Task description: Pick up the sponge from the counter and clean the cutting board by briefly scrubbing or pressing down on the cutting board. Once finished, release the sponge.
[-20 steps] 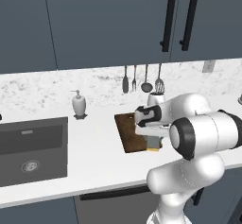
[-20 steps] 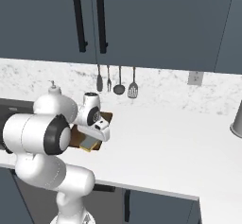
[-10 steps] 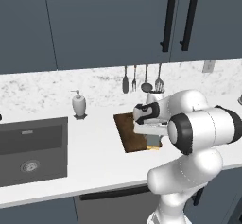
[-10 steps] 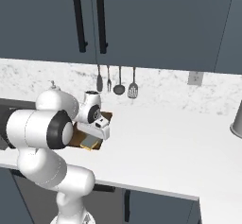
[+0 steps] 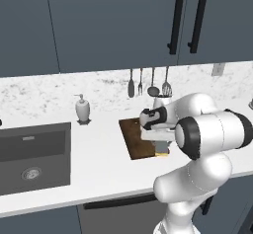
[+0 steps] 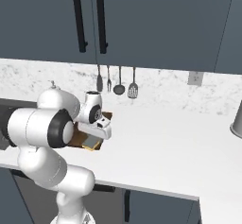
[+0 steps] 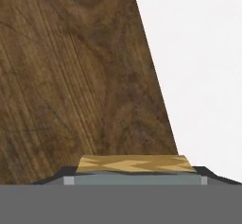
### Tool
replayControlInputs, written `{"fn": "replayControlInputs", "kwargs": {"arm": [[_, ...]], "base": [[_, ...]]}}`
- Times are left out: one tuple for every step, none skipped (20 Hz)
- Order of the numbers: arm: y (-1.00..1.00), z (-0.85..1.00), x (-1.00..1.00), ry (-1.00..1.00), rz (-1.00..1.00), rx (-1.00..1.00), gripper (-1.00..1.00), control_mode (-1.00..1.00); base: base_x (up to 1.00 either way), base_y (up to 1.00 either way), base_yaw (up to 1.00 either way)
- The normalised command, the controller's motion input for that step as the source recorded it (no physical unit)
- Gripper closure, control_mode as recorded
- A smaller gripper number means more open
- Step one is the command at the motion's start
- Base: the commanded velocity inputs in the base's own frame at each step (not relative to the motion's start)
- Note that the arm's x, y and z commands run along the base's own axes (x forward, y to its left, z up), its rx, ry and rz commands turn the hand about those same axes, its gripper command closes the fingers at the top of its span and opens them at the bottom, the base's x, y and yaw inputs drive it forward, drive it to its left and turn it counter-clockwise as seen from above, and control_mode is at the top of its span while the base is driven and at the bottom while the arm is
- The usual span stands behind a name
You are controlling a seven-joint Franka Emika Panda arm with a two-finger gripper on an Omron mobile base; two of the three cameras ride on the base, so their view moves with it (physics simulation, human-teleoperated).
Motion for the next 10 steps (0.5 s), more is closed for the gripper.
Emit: {"fn": "replayControlInputs", "kwargs": {"arm": [[0.0,-0.49,0.0,0.0,0.07,-0.12,1.0,-1.0],[0.0,-0.49,0.0,0.0,0.07,-0.11,1.0,-1.0],[0.11,-0.37,0.0,0.0,0.06,-0.09,1.0,-1.0],[0.33,-0.24,0.0,0.0,0.02,-0.08,1.0,-1.0],[0.47,-0.13,0.0,0.0,0.0,-0.06,1.0,-1.0],[0.52,-0.06,0.0,0.0,0.0,-0.05,1.0,-1.0],[0.55,-0.01,0.0,0.0,0.0,-0.05,1.0,-1.0],[0.56,0.0,0.0,0.0,0.0,-0.05,1.0,-1.0],[0.56,0.0,0.0,0.0,0.0,-0.04,1.0,-1.0],[0.54,0.0,0.0,0.0,0.0,-0.03,1.0,-1.0]], "base": [[0.0,0.0,0.0],[0.0,0.0,0.0],[0.0,0.0,0.0],[0.0,0.0,0.0],[0.0,0.0,0.0],[0.0,0.0,0.0],[0.0,0.0,0.0],[0.0,0.0,0.0],[0.0,0.0,0.0],[0.0,0.0,0.0]]}}
